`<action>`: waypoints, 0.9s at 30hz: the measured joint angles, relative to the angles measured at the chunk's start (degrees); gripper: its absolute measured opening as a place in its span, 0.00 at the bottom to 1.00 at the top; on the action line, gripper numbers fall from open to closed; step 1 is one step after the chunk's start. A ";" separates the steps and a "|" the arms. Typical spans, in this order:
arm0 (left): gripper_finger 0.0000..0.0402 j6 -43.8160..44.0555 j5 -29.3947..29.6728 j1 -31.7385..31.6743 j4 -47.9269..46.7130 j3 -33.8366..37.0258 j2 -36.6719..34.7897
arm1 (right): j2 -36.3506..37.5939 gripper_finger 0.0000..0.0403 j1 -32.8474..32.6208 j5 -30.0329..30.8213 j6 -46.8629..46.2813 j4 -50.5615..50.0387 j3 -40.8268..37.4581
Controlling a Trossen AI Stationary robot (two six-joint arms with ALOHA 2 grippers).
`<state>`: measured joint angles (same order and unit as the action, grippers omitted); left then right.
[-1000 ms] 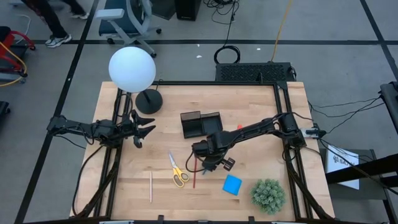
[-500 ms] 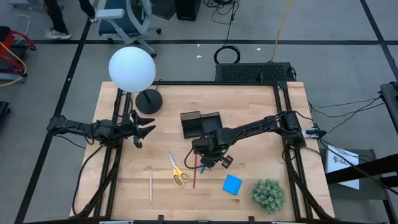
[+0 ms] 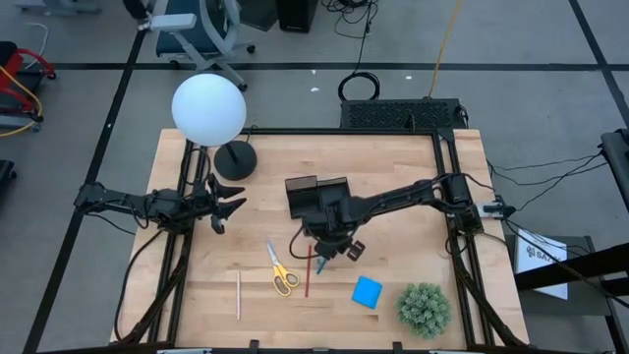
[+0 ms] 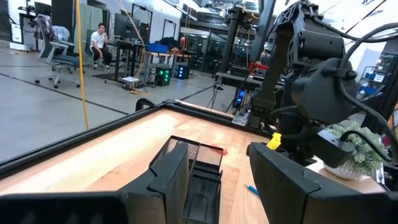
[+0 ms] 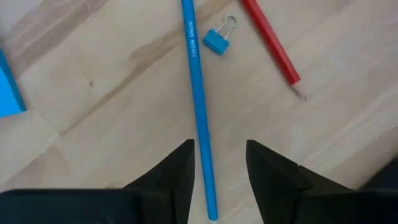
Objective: Pick and place office supplies into organizer
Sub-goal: Put the blue pencil into the desk organizer
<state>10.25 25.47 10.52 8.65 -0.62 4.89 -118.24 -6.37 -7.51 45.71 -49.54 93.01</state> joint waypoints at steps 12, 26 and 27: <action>0.42 0.01 0.02 0.00 -0.05 0.00 -0.02 | -1.32 0.33 -0.02 0.04 1.10 1.50 -0.20; 0.42 -3.77 0.11 0.00 0.34 0.00 -0.02 | -5.24 0.32 -0.02 0.09 2.33 1.49 -0.08; 0.42 -4.08 0.11 0.00 0.43 0.00 -0.02 | -5.24 0.31 -0.02 0.09 2.21 1.47 -0.08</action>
<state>6.17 25.58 10.52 9.08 -0.62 4.86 -123.48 -6.39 -7.42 47.92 -48.07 92.92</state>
